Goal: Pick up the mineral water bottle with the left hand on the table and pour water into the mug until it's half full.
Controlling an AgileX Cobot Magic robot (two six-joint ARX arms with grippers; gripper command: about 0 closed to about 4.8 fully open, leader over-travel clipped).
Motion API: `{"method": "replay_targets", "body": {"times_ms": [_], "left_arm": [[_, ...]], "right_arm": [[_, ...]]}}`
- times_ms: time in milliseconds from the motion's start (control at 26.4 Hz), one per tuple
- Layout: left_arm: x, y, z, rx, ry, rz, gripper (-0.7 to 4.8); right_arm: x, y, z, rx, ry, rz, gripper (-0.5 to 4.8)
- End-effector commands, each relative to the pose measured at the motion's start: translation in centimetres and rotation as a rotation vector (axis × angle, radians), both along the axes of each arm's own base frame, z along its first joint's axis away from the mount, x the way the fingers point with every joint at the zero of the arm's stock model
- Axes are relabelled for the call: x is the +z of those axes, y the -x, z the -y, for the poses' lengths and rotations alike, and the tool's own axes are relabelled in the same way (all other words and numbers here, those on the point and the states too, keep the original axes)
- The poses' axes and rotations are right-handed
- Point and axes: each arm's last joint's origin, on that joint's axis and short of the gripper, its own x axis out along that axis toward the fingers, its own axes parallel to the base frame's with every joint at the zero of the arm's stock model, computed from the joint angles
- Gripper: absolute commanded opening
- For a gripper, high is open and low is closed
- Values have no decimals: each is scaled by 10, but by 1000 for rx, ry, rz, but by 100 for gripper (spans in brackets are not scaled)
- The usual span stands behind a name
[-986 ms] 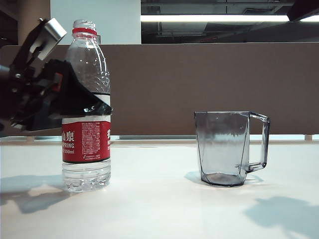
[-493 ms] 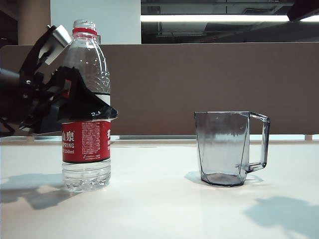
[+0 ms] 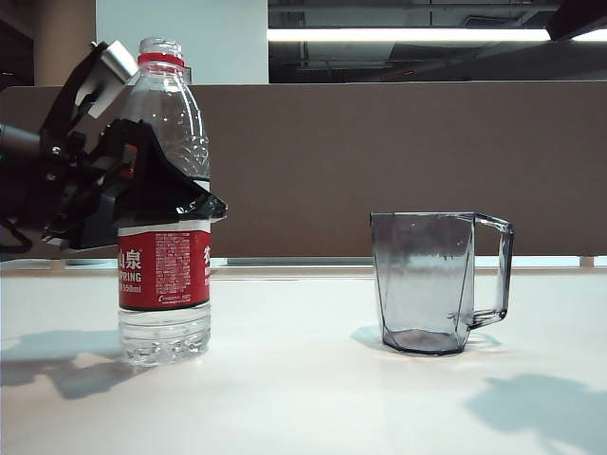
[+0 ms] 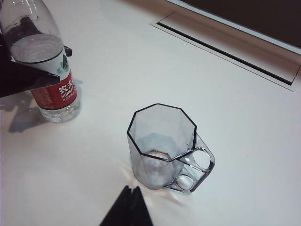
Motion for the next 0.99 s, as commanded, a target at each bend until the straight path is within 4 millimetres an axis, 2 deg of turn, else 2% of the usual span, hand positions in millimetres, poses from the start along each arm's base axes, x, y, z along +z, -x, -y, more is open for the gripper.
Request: {"method": "replay_targets", "body": {"times_ms": [38, 190, 265, 379, 606, 986], "left_arm": [[2, 0, 0, -8, 10, 15, 479], [2, 0, 0, -8, 10, 15, 479], [2, 0, 0, -7, 10, 15, 427], [2, 0, 0, -7, 10, 15, 408], [2, 0, 0, -7, 10, 15, 277], [2, -1, 0, -4, 9, 15, 272]], "right_arm": [[2, 0, 0, 4, -15, 9, -5], [2, 0, 0, 4, -15, 9, -5], [2, 0, 0, 4, -15, 9, -5], [2, 0, 0, 4, -15, 9, -5], [2, 0, 0, 4, -15, 9, -5], [3, 0, 0, 4, -15, 9, -5]]}}
